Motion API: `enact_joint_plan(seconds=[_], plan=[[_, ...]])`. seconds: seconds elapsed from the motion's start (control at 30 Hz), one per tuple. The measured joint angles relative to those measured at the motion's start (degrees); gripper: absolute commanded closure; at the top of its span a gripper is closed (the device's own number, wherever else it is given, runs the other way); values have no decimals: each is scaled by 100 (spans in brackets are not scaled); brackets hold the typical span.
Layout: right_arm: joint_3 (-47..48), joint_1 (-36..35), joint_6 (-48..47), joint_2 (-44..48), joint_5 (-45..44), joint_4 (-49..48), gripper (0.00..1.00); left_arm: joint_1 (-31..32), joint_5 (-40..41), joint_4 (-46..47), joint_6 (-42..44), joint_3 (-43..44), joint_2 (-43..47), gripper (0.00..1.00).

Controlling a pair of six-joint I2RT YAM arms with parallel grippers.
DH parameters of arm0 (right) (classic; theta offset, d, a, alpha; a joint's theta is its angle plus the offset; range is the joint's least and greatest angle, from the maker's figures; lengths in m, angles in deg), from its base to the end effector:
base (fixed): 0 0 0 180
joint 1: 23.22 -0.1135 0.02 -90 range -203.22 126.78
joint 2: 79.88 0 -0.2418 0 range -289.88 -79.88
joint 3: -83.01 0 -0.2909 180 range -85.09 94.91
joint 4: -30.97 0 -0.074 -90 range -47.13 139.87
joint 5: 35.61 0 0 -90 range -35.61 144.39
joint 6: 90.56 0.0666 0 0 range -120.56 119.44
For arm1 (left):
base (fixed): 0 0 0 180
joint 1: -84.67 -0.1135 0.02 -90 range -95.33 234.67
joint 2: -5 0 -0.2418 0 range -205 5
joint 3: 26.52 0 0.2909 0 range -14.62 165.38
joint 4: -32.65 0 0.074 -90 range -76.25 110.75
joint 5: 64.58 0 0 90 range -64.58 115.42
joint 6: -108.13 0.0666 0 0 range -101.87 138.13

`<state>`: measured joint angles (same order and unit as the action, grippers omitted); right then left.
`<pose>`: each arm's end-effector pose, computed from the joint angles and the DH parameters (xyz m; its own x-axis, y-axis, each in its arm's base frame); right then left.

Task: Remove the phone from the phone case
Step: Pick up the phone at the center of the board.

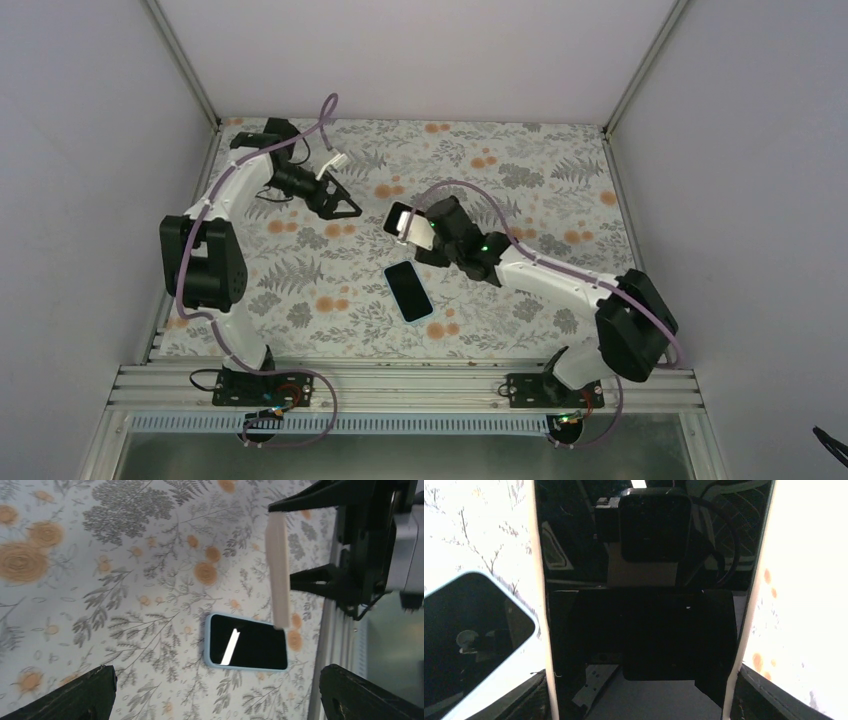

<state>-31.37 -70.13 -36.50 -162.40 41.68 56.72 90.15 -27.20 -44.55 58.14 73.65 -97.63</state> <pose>0.2628 0.2595 0.1745 -0.0215 -0.8611 -0.5080 -0.7589 0.3448 -0.5524 0.3772 -0.0894 0.2244 -0.6215 0.4517 -0.6401 0.7827 0.3920 -0.4833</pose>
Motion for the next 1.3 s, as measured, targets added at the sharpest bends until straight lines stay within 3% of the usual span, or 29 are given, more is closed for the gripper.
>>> enact_joint_plan(seconds=[0.43,0.53,0.7,0.8,0.87,0.9,0.93,1.1,1.2,1.3], plan=[[1150,-684,-223,-1084,-437,-527,56,118,-376,-326,-452,236,-256,2],[1340,-745,-251,-1228,-485,-599,55,138,-437,-380,-498,236,-256,23],[1451,-789,-286,-1458,-564,-763,55,286,-560,-730,-372,289,-326,77],[1451,-789,-306,-1526,-625,-756,50,365,-577,-876,-256,350,-450,97],[1451,-802,-330,-1523,-678,-693,33,326,-455,-813,-192,378,-542,98],[1451,-817,-317,-1526,-691,-684,9,319,-457,-828,-160,378,-560,98],[1451,-817,-306,-1523,-688,-651,1,330,-459,-848,-151,378,-564,98],[1388,-756,-345,-1248,-396,-503,0,474,-509,-1051,-2,380,-553,98],[1292,-509,-328,-643,319,-2,0,560,-422,-1095,160,339,-450,98],[1325,313,-280,35,1392,527,0,568,-184,-1143,337,267,-195,98]])
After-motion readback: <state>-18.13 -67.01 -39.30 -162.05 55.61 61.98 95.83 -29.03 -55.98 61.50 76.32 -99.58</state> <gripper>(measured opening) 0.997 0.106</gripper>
